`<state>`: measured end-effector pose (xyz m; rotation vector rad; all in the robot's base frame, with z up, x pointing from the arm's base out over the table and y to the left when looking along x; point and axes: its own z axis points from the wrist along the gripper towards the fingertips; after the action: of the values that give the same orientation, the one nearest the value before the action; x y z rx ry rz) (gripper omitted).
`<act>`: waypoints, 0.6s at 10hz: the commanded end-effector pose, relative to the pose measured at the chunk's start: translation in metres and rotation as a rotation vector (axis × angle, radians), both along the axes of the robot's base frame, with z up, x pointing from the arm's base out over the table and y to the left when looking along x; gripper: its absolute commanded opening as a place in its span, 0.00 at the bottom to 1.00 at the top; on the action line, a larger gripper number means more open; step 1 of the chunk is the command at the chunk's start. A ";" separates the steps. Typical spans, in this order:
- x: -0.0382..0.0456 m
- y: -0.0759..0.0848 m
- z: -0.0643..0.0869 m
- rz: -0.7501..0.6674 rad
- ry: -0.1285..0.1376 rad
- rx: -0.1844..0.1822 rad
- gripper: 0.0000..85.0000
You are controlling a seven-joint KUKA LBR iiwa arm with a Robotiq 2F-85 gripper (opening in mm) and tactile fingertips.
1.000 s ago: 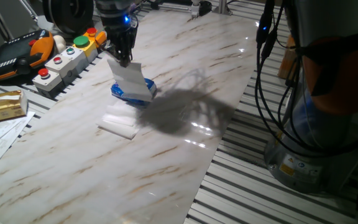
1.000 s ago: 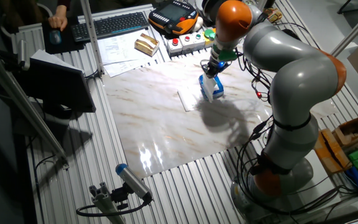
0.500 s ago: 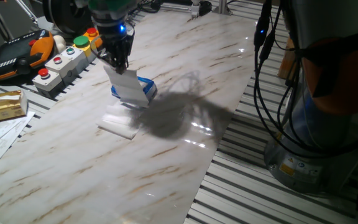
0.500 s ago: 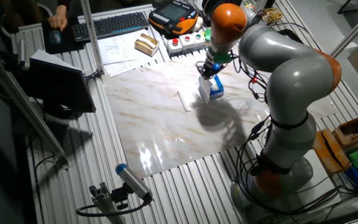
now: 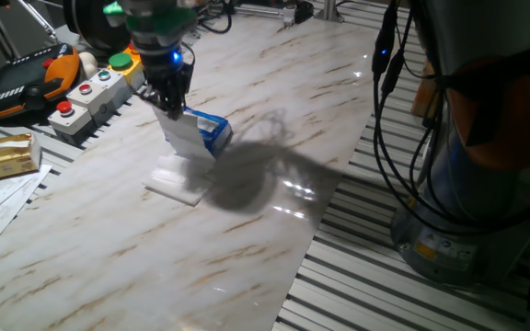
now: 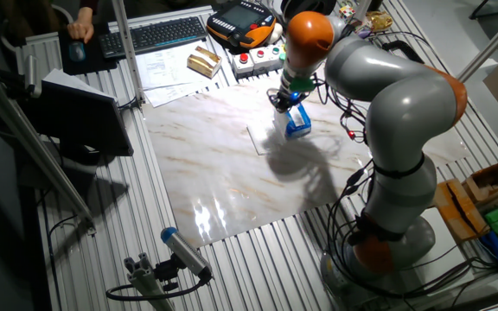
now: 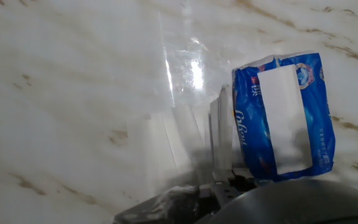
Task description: Pull out a napkin
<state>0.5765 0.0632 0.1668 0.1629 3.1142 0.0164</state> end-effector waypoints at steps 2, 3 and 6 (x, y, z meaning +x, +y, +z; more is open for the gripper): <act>0.0001 0.002 -0.003 -0.007 -0.009 -0.003 0.40; 0.0012 0.001 -0.005 -0.006 -0.014 -0.004 0.55; 0.0023 -0.011 -0.003 0.002 -0.020 -0.005 0.71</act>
<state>0.5788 0.0517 0.1641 0.1556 3.0952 0.0106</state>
